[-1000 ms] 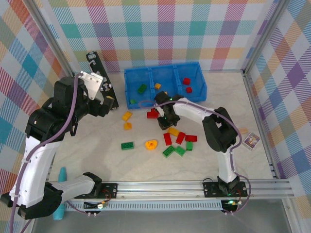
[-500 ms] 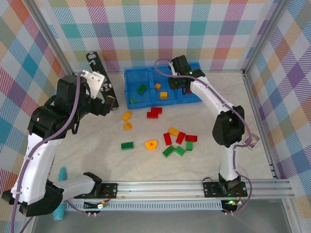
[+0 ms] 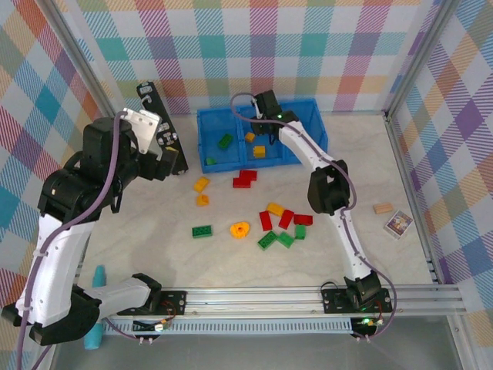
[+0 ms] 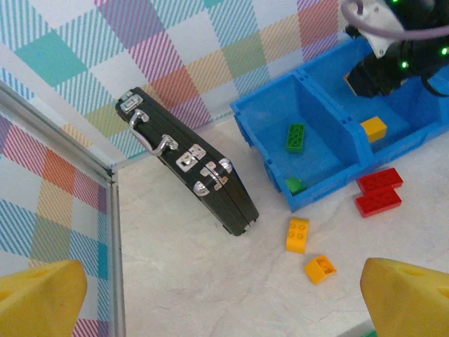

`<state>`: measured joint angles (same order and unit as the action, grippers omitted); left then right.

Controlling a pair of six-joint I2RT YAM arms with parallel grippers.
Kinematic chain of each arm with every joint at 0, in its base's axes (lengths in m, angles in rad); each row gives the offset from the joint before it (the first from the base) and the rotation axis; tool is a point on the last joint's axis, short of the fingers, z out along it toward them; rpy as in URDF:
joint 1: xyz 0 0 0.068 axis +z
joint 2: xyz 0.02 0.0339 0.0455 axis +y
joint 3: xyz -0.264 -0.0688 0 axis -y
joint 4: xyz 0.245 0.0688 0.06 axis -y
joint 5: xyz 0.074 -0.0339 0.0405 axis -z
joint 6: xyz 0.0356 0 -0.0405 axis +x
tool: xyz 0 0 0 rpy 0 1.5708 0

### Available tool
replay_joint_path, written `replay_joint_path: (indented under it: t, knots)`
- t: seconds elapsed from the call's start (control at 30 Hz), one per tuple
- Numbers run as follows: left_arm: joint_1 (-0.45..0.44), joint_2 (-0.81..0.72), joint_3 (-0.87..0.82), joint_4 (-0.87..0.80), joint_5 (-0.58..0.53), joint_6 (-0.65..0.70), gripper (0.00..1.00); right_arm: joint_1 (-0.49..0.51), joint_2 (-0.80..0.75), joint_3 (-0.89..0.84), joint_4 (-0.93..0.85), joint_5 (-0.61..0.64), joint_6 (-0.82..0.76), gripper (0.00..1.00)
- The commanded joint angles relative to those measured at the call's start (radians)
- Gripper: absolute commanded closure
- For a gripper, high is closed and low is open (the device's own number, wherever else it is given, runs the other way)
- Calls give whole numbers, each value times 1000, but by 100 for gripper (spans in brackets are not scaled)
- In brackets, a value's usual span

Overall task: Sort the legos into containers by color
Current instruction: Place the lego in the container, then pick up the lego from the center of the table.

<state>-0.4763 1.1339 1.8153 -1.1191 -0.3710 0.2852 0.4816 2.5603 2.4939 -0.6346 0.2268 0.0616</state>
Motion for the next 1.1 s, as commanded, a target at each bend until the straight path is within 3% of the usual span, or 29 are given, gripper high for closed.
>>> replay_joint_path:
  t: [0.0,0.13,0.43,0.6,0.77,0.93,1.07]
  knots:
    - [2,-8,21,21,-40,23,0,-1,17,58,-64,-44,87,68]
    - [4,-9,1,41,-32,26,0,-1,18,5,-69,-71,118,66]
    - [5,-17,-8,50,-23,12,0,-1,-88,-130,-31,-96,87,50]
    - [5,-27,-15,61,-38,21,0,21,-236,-183,-91,-127,41,42]
    - [11,-34,-36,88,-37,47,0,79,-442,-417,-103,-141,16,39]
    - [13,-18,-18,90,-1,77,0,163,-618,-652,-132,-167,87,39]
    - [13,-27,-26,107,22,82,0,223,-672,-730,-253,-219,262,35]
